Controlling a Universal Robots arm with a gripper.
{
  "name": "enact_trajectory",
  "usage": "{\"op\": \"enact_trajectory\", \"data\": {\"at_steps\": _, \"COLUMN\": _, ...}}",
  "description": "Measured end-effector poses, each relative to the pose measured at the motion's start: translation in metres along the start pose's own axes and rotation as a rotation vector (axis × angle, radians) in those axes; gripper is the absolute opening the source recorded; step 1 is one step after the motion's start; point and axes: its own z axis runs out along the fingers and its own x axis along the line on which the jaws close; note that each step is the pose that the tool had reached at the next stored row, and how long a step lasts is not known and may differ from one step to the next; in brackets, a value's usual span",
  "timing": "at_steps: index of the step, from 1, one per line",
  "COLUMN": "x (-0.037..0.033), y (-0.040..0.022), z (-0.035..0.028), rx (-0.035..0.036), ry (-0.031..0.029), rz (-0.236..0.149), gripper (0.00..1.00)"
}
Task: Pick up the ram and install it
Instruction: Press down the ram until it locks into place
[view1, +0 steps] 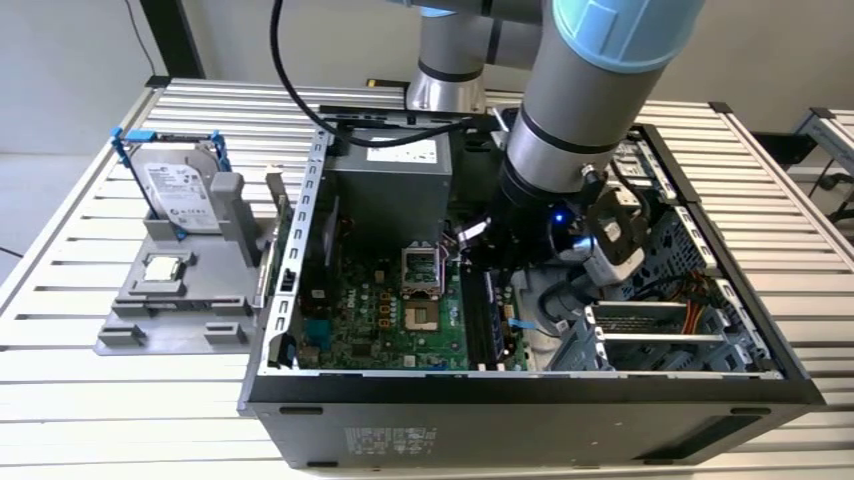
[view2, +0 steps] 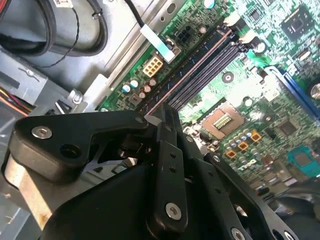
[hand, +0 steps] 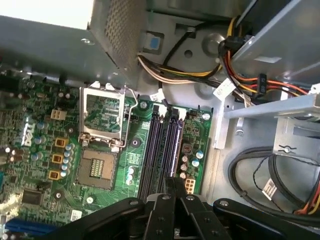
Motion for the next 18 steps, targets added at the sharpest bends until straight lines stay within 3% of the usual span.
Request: {"op": "enact_trajectory", "data": {"at_steps": 18, "x": -0.0039, "y": -0.0006, "z": -0.0001, "rx": -0.0021, "ry": 0.0167, "rz": -0.217, "gripper": 0.0}}
